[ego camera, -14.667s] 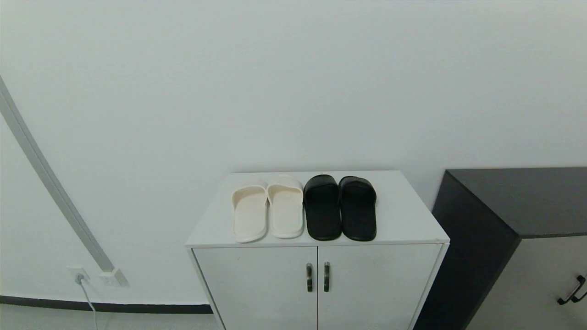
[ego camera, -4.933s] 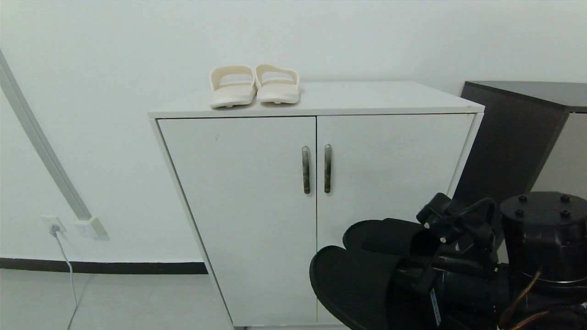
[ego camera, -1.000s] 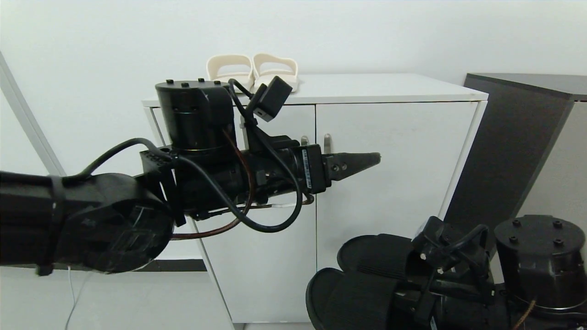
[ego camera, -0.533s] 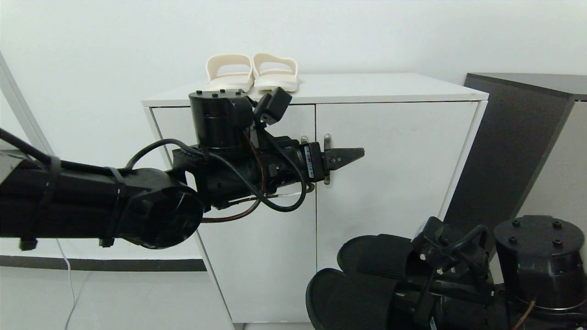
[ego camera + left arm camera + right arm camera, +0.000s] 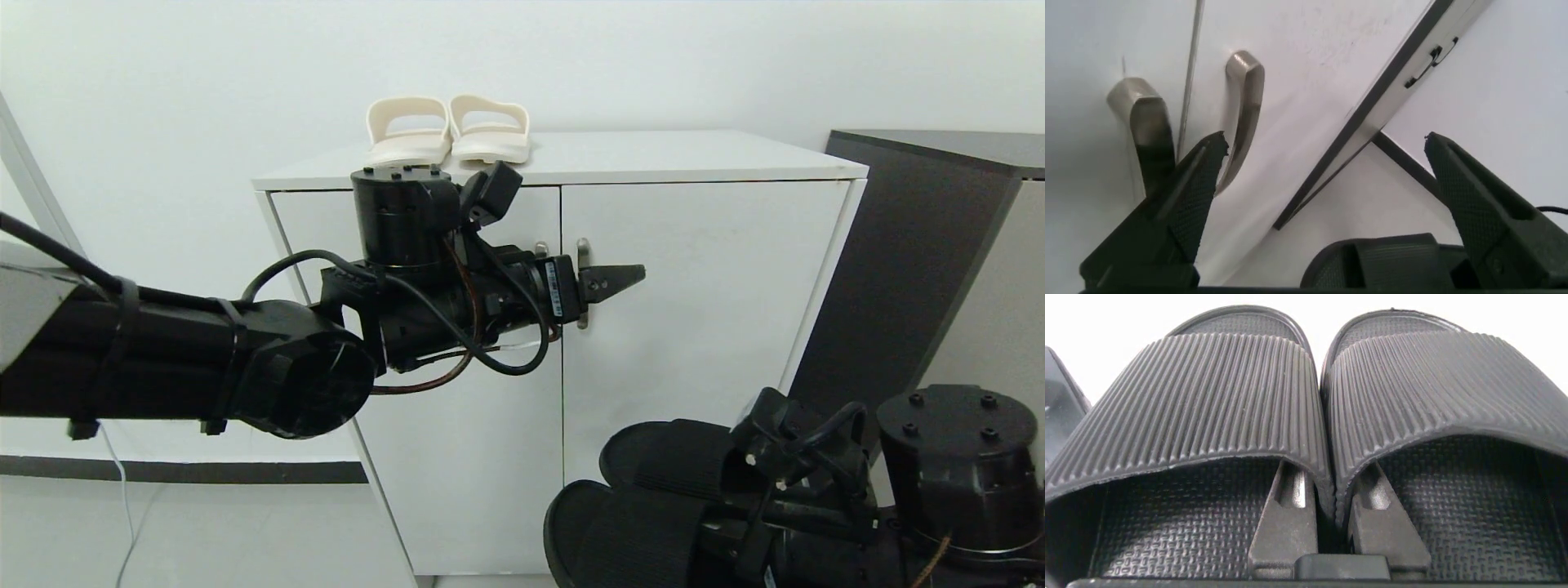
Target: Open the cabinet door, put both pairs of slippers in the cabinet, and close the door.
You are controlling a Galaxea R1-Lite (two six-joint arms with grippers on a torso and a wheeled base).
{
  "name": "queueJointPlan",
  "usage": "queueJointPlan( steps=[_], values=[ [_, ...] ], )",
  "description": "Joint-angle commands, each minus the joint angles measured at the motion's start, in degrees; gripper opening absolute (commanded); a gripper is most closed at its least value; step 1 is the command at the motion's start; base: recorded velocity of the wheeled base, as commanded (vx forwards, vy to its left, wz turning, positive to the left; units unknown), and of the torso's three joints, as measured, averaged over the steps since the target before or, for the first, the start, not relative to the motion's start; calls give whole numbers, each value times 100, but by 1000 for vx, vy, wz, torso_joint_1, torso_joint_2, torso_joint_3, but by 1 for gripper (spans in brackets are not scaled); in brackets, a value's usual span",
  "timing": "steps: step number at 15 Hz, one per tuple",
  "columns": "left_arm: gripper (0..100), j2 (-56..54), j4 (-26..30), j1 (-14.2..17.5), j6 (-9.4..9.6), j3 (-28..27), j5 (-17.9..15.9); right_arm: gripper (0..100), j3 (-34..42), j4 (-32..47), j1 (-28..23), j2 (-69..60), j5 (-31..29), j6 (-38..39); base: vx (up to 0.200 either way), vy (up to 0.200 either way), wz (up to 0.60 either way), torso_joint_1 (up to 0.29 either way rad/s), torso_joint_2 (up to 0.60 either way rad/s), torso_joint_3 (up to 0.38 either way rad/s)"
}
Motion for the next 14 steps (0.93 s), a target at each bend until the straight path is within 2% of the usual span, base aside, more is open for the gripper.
queueJointPlan(
  steps=[1,10,11,14],
  values=[
    [100,-39,0,3,8,49,3,0,-2,-3,3,9,2,-8,0,0,0,0,0,0],
    [100,313,0,-32,-1,-285,-23,0,25,6,12,9,11,-8,0,0,0,0,0,0],
    [0,313,0,-32,-1,-277,-32,0,33,6,47,0,11,1,0,0,0,0,0,0],
    [0,286,-9,-32,-18,-233,-41,0,51,6,100,0,55,1,0,0,0,0,0,0]
  ],
)
